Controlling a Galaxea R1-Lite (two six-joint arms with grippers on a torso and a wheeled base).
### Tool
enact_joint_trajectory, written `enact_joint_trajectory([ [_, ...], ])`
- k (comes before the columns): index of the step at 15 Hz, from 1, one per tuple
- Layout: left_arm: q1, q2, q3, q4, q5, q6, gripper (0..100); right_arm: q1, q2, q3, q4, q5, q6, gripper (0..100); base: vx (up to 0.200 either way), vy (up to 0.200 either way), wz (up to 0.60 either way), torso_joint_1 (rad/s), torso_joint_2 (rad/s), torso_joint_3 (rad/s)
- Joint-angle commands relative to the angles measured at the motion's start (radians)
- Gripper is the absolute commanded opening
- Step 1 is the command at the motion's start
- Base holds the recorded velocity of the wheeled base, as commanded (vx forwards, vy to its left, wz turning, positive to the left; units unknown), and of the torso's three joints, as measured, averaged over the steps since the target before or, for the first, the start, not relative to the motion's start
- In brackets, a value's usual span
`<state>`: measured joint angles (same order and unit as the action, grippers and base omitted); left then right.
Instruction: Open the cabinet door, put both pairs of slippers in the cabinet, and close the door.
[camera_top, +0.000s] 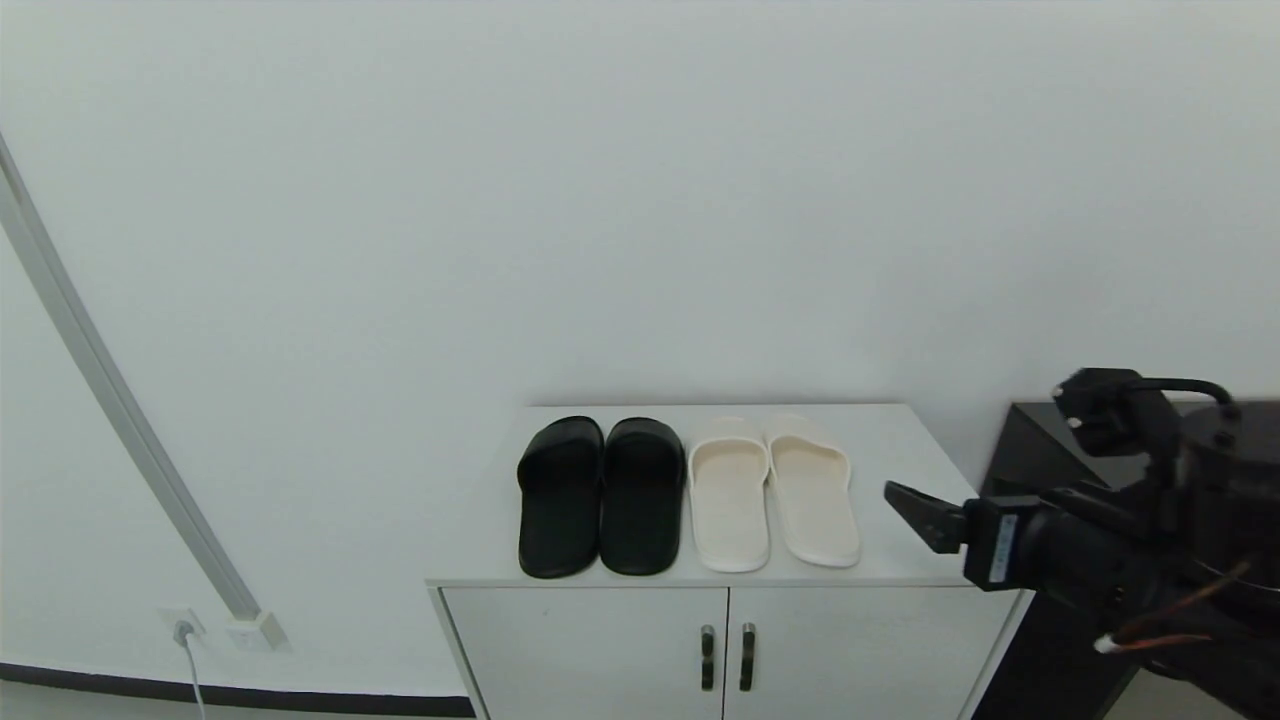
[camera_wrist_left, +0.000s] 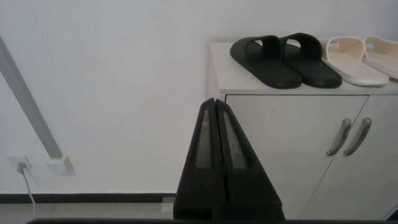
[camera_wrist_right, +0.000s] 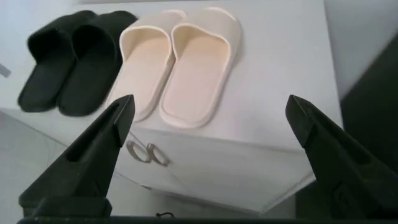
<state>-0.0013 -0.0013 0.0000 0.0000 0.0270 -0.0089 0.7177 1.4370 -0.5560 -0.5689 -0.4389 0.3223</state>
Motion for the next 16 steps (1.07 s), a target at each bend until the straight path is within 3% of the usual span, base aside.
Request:
enact_joint_trajectory([
  [1, 0.0, 0.001, 0.0, 0.0, 0.001, 0.0, 0, 0.042, 0.264, -0.159, -0.062, -0.063, 0.003, 100, 0.0, 0.0, 0.0, 0.0, 0.0, 0.0],
  [6, 0.0, 0.001, 0.0, 0.0, -0.001, 0.0, 0, 0.022, 0.545, -0.332, -0.17, -0.093, -0.003, 100, 0.0, 0.0, 0.0, 0.0, 0.0, 0.0],
  [16, 0.0, 0.001, 0.0, 0.0, -0.001, 0.0, 0, -0.057, 0.754, -0.61, -0.08, -0.052, -0.012, 100, 0.0, 0.0, 0.0, 0.0, 0.0, 0.0],
])
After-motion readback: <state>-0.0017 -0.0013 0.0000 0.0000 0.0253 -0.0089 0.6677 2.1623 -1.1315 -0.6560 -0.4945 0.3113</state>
